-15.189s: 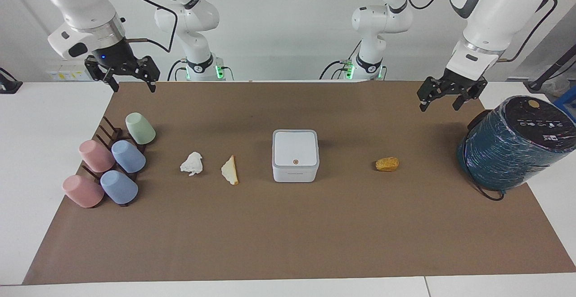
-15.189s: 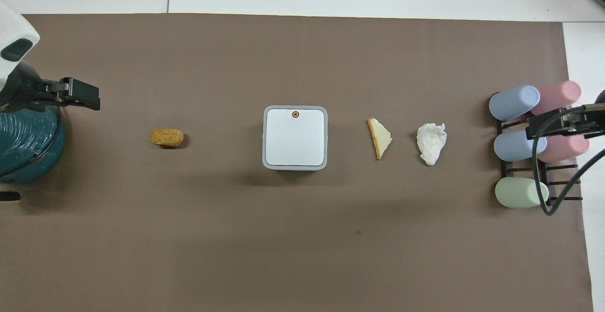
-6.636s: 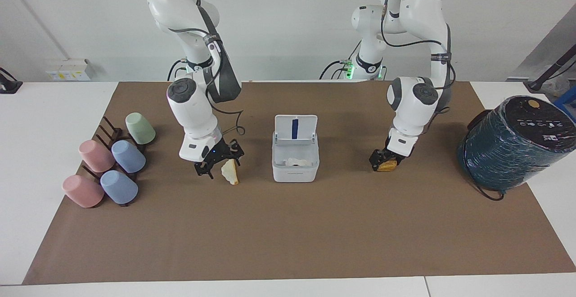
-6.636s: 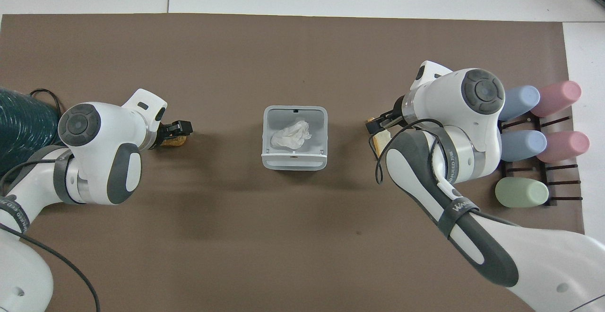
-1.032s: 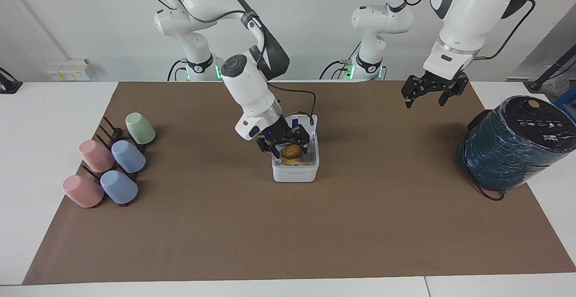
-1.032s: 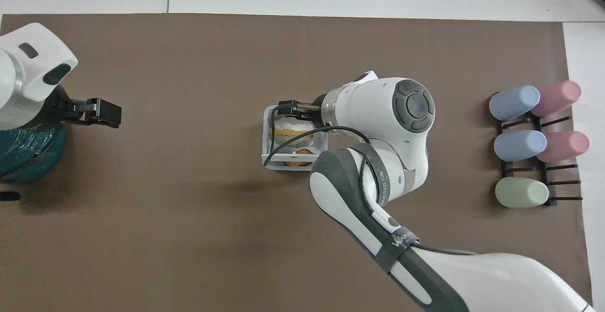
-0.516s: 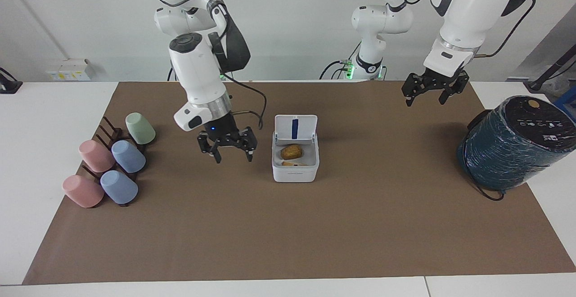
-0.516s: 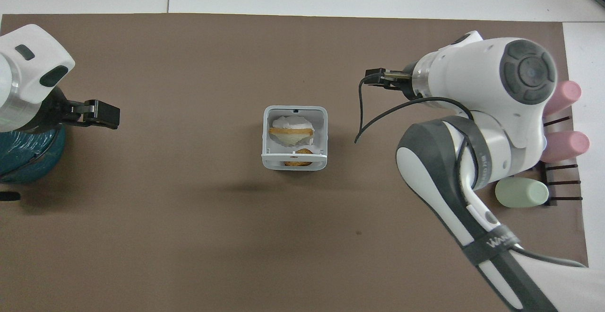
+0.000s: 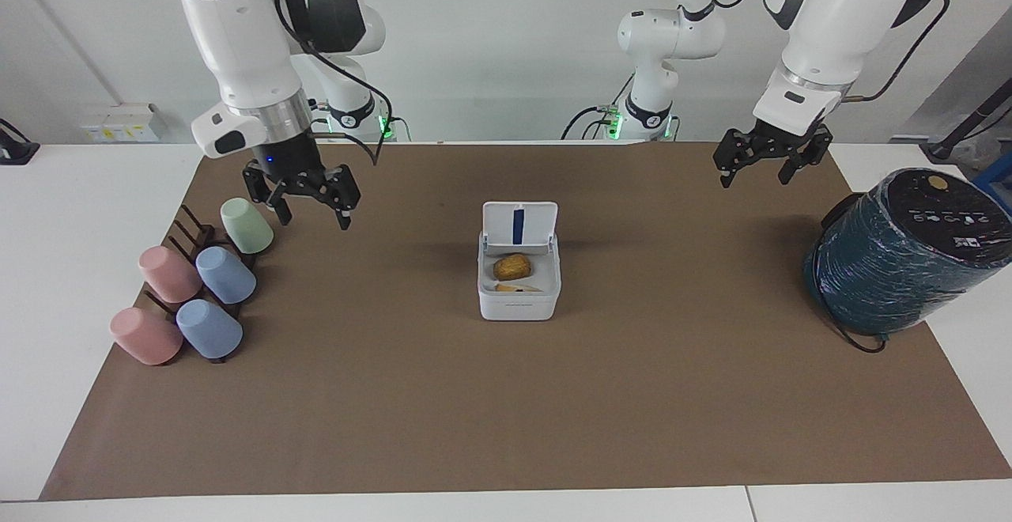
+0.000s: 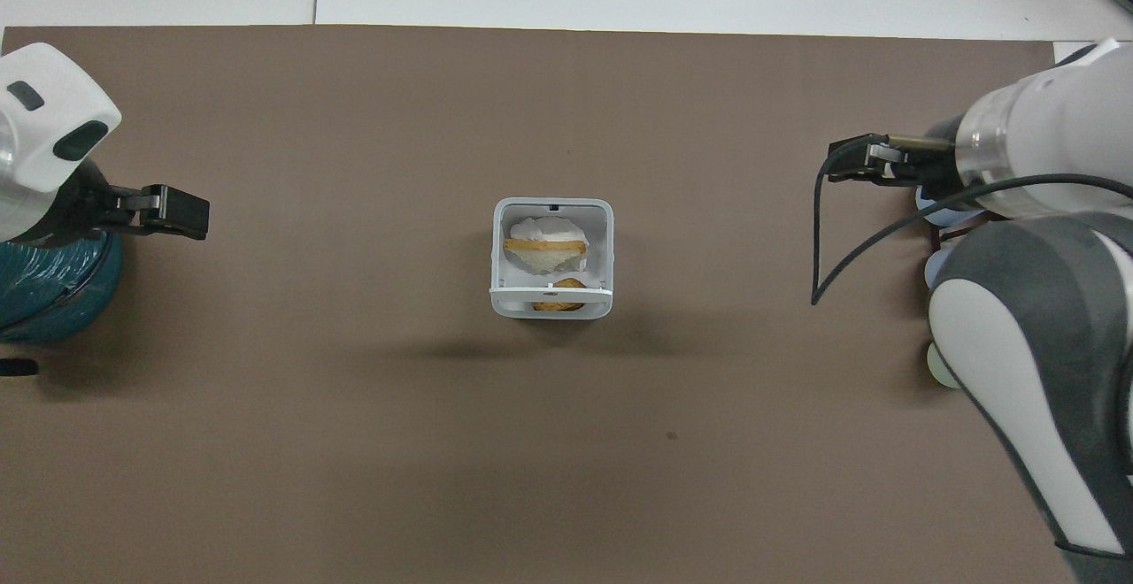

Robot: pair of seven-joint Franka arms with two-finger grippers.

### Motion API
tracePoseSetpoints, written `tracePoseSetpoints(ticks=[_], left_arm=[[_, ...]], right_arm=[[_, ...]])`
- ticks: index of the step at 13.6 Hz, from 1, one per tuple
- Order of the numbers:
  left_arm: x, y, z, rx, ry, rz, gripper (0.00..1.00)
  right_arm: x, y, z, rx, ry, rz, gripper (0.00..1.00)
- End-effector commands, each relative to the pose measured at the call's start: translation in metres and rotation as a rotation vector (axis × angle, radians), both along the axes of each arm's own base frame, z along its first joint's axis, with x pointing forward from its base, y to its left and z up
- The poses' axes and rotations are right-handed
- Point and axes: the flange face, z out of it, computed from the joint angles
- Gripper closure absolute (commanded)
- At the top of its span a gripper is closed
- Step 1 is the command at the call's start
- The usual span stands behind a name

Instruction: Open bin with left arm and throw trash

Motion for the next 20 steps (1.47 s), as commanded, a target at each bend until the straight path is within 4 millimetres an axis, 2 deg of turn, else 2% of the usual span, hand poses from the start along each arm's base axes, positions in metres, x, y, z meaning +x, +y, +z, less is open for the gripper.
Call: tracePoseSetpoints(ticks=[1,4,6,8,9,10,12,16,20], left_arm=[[-0.005,0.006,0.002,0.012,-0.024,-0.018,0.0],[0.001,0.008,0.008,0.007,-0.059,-0.014,0.0],[0.004,0.012,0.013,0.008,-0.075,-0.016,0.0],[0.007,0.011,0.018,0.011,-0.077,-0.027,0.0],[0.007,0.014,0.028,0.005,-0.088,-0.02,0.0],[0.01,0.025,0.027,0.005,-0.066,0.001,0.0],[0.016,0.03,0.042,0.001,-0.089,0.012,0.0],[0.02,0.022,0.041,0.001,-0.121,-0.007,0.0],[0.019,0.027,0.04,-0.001,-0.129,0.001,0.0]], right_arm=[[-0.018,-0.047,0.027,-0.037,0.036,0.036,0.0],[-0.04,-0.095,0.051,-0.042,0.093,0.069,0.0],[-0.049,-0.107,0.062,-0.035,0.128,0.074,0.0],[-0.046,-0.107,0.055,-0.036,0.144,0.074,0.0],[-0.047,-0.106,0.056,-0.041,0.153,0.077,0.0],[-0.05,-0.102,0.057,-0.045,0.161,0.086,0.0],[-0.05,-0.09,0.053,-0.074,0.167,0.11,0.0],[-0.056,-0.09,0.047,-0.078,0.187,0.113,0.0],[-0.056,-0.089,0.048,-0.072,0.187,0.114,0.0]])
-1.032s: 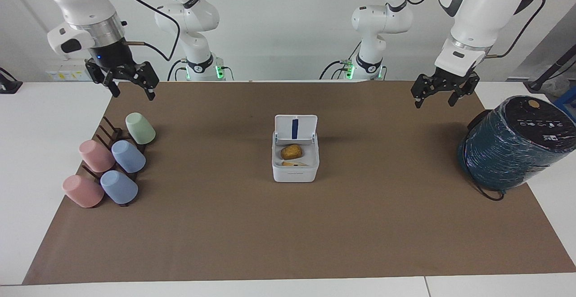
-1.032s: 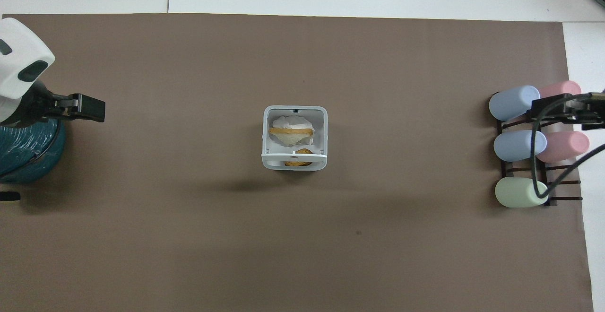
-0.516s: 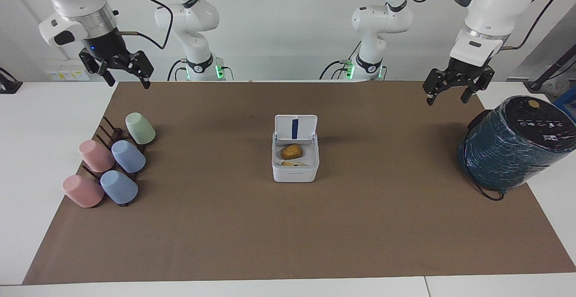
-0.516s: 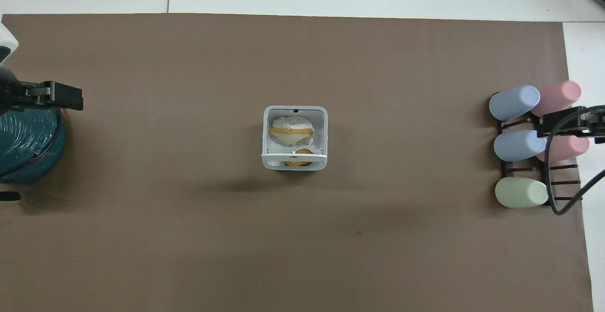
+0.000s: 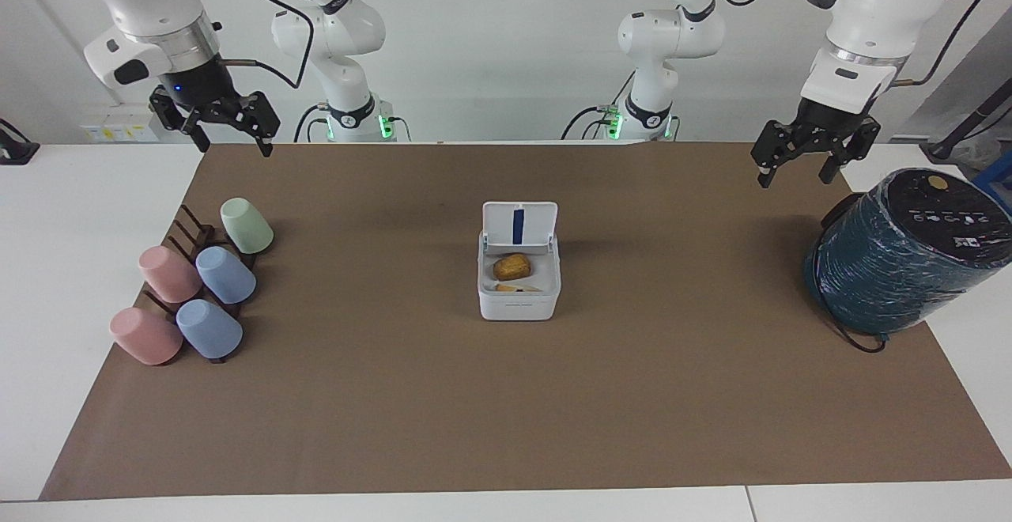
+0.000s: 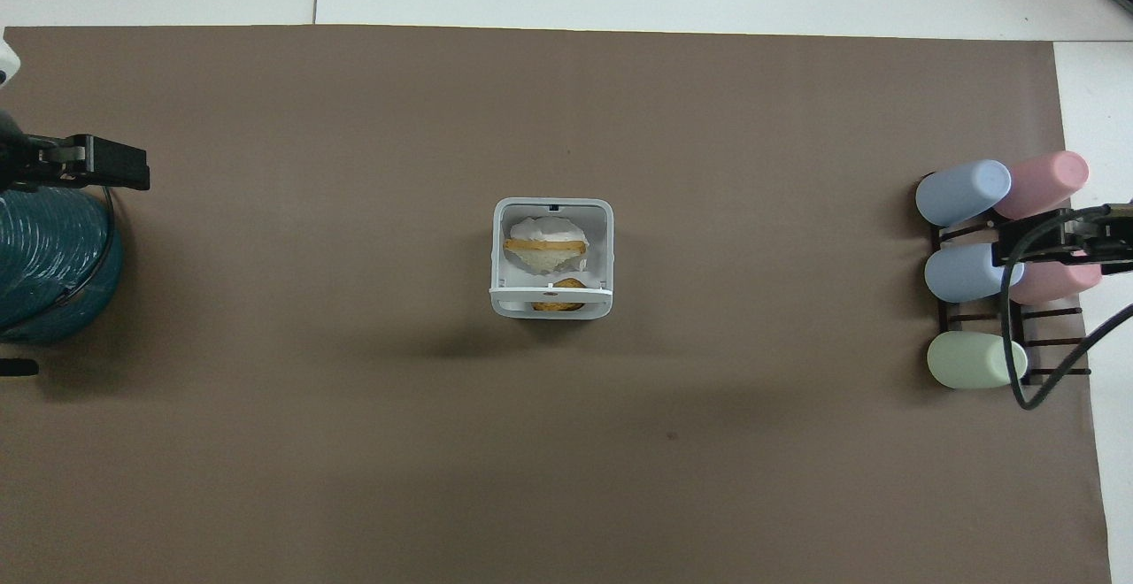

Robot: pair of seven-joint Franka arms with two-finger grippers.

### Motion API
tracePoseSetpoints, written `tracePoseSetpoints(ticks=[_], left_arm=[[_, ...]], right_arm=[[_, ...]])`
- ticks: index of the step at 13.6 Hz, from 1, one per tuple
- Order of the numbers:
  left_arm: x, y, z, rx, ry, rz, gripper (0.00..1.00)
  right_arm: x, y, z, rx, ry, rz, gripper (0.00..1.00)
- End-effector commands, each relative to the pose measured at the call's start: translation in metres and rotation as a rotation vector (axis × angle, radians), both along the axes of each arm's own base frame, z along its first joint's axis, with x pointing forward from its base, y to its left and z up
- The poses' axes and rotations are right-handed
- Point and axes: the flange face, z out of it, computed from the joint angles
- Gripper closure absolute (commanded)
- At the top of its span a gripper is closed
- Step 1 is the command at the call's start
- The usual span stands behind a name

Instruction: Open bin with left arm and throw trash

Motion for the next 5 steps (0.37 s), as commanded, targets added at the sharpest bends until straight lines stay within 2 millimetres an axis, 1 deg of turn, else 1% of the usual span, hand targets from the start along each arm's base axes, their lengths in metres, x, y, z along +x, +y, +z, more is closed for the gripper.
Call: tracePoseSetpoints(ticks=[1,5], left_arm=[[0.0015,0.0027,0.0028,0.011,-0.014,-0.01,0.0],[-0.0006,-0.0025,0.0015,0.012,-0.004,-0.029,0.0]], right_arm=[[-0.006,-0.0012,-0.0008,-0.013,0.011,0.019,0.0],[-0.0061,0.0009,-0.0012,-0.003,0.01,0.019,0.0]])
